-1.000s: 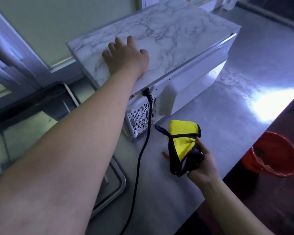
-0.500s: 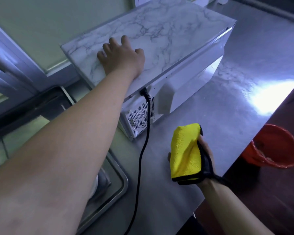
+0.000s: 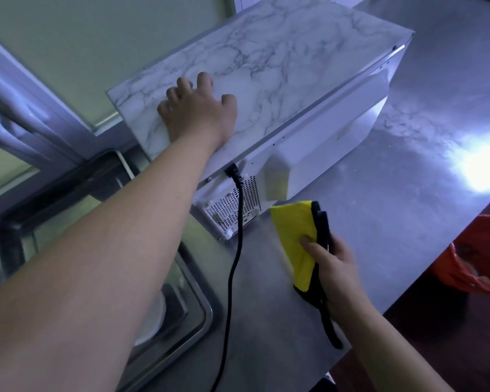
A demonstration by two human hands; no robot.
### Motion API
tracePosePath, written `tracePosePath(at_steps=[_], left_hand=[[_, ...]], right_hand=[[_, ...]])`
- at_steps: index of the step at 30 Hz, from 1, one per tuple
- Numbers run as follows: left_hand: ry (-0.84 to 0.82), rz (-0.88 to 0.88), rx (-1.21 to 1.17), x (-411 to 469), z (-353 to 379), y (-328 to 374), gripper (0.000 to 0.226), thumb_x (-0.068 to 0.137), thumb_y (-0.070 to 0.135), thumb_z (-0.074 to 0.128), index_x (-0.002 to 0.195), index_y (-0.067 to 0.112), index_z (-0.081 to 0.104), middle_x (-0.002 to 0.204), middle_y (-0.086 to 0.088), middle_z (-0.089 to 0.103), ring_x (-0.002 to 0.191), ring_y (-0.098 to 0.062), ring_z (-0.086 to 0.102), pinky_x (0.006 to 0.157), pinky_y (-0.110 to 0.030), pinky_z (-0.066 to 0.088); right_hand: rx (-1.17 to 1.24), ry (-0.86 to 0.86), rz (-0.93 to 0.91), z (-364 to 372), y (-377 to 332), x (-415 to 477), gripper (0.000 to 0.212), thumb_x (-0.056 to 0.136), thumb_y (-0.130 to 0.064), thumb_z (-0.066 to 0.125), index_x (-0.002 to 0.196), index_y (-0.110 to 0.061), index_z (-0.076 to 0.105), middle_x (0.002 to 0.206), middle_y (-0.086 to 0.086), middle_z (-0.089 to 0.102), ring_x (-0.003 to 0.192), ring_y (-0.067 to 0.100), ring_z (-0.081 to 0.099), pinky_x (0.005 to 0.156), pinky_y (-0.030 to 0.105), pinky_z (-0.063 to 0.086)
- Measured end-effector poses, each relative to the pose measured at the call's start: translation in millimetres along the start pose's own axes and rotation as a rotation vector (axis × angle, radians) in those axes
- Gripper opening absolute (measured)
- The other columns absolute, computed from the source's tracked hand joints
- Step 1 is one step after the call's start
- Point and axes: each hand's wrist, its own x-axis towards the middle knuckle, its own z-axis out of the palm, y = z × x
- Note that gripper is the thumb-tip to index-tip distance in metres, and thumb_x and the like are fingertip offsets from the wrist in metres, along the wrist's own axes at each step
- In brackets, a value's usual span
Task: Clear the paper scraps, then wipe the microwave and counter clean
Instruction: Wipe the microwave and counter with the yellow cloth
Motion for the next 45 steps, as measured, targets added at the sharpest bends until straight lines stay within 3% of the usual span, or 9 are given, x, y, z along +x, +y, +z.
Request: tracePosePath(at_steps=[3, 7, 12, 23, 28, 36, 40, 42, 45], left_hand=[[0.007, -0.012, 0.006, 0.4, -0.4, 0.9, 0.045, 0.090, 0.045, 0.035, 0.129, 0.026, 0.046, 0.138, -0.007, 0.041, 0.127, -0.030, 0.037, 0.104, -0.044, 0.026], [0.036, -0.021, -0.003, 1.2, 2.2, -0.2, 0.043, 0.090, 0.046, 0.037, 0.128, 0.028, 0.047, 0.135, -0.005, 0.042, 0.127, -0.030, 0.038, 0.104, -0.044, 0.026], [0.081, -0.024, -0.014, 2.7, 6.3, -2.2, 0.041, 0.089, 0.045, 0.040, 0.125, 0.029, 0.050, 0.134, -0.005, 0.045, 0.128, -0.030, 0.039, 0.105, -0.043, 0.026], [0.115, -0.007, -0.011, 5.7, 8.4, -5.2, 0.043, 0.087, 0.047, 0.039, 0.124, 0.029, 0.051, 0.131, -0.003, 0.045, 0.123, -0.027, 0.040, 0.091, -0.034, 0.021], [0.098, -0.016, -0.008, 6.3, 8.7, -5.7, 0.044, 0.087, 0.048, 0.038, 0.125, 0.030, 0.051, 0.131, -0.001, 0.045, 0.124, -0.026, 0.040, 0.089, -0.034, 0.019], [0.058, -0.053, -0.016, 1.5, 3.1, 1.3, 0.040, 0.089, 0.047, 0.041, 0.124, 0.032, 0.051, 0.131, -0.001, 0.045, 0.125, -0.027, 0.039, 0.101, -0.041, 0.028], [0.058, -0.054, -0.014, 0.6, 1.5, 1.2, 0.041, 0.089, 0.046, 0.041, 0.126, 0.032, 0.050, 0.132, -0.001, 0.045, 0.125, -0.027, 0.039, 0.101, -0.041, 0.028], [0.057, -0.043, -0.017, 0.1, 2.2, 1.5, 0.041, 0.090, 0.046, 0.041, 0.127, 0.032, 0.050, 0.134, -0.001, 0.045, 0.125, -0.027, 0.039, 0.102, -0.041, 0.028], [0.064, -0.039, -0.026, 0.0, 4.0, 0.8, 0.041, 0.090, 0.046, 0.041, 0.128, 0.032, 0.050, 0.134, -0.001, 0.045, 0.125, -0.026, 0.039, 0.103, -0.042, 0.028]], right_hand=[[-0.001, 0.054, -0.510, 25.9, -20.8, 3.6, 0.043, 0.087, -0.015, 0.065, 0.125, -0.033, 0.065, 0.107, -0.017, 0.068, 0.094, 0.004, 0.063, 0.081, 0.023, 0.049], [-0.176, -0.074, -0.873, 78.4, -11.0, 27.9, 0.068, 0.082, 0.007, 0.060, 0.146, -0.015, 0.048, 0.152, 0.004, 0.046, 0.141, 0.030, 0.042, 0.114, 0.049, 0.036], [-0.401, 0.034, -1.174, 92.9, 35.4, 66.2, 0.032, 0.100, -0.007, 0.046, 0.131, -0.004, 0.055, 0.136, 0.011, 0.051, 0.145, 0.019, 0.034, 0.116, 0.046, 0.029], [-0.515, -0.111, -0.943, 50.3, 103.6, 76.1, 0.055, 0.074, 0.026, 0.058, 0.121, -0.001, 0.068, 0.134, 0.007, 0.057, 0.135, 0.033, 0.048, 0.103, 0.060, 0.044], [-0.629, -0.225, -0.702, 33.0, 85.2, 66.0, 0.064, 0.074, 0.016, 0.048, 0.127, -0.014, 0.068, 0.138, -0.007, 0.054, 0.137, 0.020, 0.047, 0.113, 0.023, 0.034], [-0.237, -0.435, -0.113, -26.2, 50.2, 49.0, 0.075, 0.090, 0.013, 0.048, 0.114, -0.056, 0.066, 0.105, -0.028, 0.071, 0.084, 0.010, 0.063, 0.065, 0.025, 0.054], [-0.044, -0.213, -0.350, -16.9, 37.7, 29.8, 0.064, 0.091, 0.009, 0.054, 0.117, -0.047, 0.069, 0.098, -0.030, 0.068, 0.081, -0.012, 0.060, 0.069, 0.009, 0.050], [-0.004, -0.160, -0.495, 0.1, 35.7, 24.7, 0.052, 0.091, 0.003, 0.052, 0.127, -0.031, 0.066, 0.104, -0.022, 0.069, 0.081, -0.005, 0.059, 0.067, 0.021, 0.052], [-0.045, -0.161, -0.660, 48.2, 33.4, 22.6, 0.052, 0.083, 0.010, 0.052, 0.129, -0.011, 0.063, 0.123, 0.003, 0.069, 0.112, 0.015, 0.066, 0.093, 0.042, 0.055]])
